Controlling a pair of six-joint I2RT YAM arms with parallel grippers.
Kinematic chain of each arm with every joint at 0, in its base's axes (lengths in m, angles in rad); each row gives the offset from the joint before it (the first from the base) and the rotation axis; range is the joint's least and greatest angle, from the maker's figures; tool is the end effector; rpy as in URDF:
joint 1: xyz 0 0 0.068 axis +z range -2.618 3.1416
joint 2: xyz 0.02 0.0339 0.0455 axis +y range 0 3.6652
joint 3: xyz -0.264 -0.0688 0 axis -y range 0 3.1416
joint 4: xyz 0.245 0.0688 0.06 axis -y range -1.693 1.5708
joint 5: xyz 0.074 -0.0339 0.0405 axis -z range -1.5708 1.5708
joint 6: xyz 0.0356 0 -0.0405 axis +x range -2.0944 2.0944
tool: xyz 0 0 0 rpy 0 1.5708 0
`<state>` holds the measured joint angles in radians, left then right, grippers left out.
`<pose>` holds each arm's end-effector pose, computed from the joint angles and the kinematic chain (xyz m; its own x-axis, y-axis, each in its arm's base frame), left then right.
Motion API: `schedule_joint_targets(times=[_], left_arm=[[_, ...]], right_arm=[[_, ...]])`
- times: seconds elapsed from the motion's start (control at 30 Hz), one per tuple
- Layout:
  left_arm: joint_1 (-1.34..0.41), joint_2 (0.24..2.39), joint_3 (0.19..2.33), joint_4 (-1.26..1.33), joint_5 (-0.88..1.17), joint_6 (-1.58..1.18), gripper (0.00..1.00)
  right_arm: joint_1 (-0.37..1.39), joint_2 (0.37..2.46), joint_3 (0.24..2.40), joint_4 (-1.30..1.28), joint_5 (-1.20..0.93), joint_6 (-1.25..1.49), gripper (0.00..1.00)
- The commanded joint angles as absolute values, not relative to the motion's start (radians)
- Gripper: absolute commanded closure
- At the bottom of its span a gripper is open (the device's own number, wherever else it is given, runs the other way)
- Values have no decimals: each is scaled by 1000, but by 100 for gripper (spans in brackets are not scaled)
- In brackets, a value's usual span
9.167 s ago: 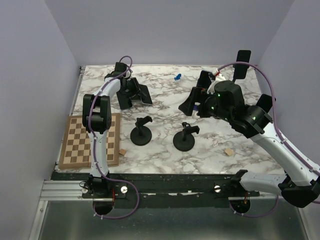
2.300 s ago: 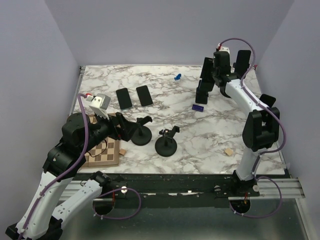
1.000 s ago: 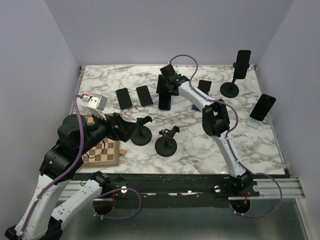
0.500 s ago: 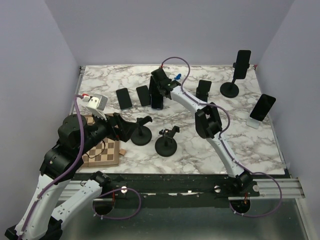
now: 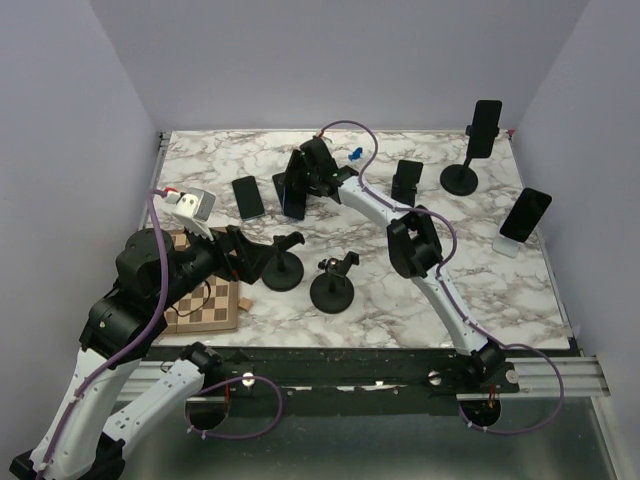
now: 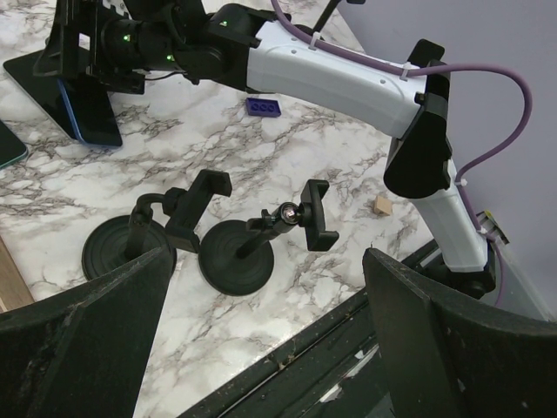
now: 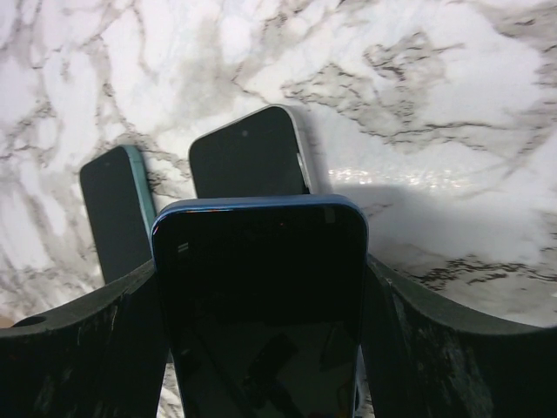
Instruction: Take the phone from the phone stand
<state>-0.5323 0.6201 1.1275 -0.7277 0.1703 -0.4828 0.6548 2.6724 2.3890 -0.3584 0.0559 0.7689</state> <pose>0.0802 -0.0542 0.4146 -0.4651 -0.2570 -0.8471 0.4818 0.7293 -0.4858 0.4733 0.3609 0.1564 -0.7394 0.3076 -0.5989 -0.0813 0.8422 0.5329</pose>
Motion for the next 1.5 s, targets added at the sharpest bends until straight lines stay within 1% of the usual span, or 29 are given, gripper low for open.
schedule_joint_targets(times=[0.0,0.13,0.4,0.5,0.63,0.7,0.77,0.93,0.97,1.1,1.33,1.47], left_arm=[[-531,617,1143,-719,192,-488,1],[-530,622,1143,-711,208,-492,1],[-531,626,1139,-698,226,-497,1],[-531,623,1141,-696,234,-499,1],[-531,616,1140,-694,239,-503,1],[-529,615,1138,-691,242,-505,1],[-530,615,1138,-692,242,-505,2],[-530,617,1138,-689,239,-506,2],[-530,617,1137,-687,239,-506,2],[-530,626,1135,-683,242,-506,2],[-529,630,1126,-674,241,-508,1],[-530,633,1130,-673,244,-509,1]], right_arm=[[671,2694,2329,-344,-83,876,99],[665,2650,2300,-333,-96,850,99],[605,2516,2106,-308,-94,797,99],[592,2498,2101,-370,-12,689,99],[591,2529,2142,-448,127,553,99],[592,2550,2160,-472,174,517,99],[592,2566,2173,-487,224,494,98],[598,2627,2251,-529,263,440,85],[602,2640,2271,-537,261,435,81],[614,2670,2297,-540,237,449,70],[620,2685,2332,-539,175,523,37],[620,2662,2352,-549,122,532,21]])
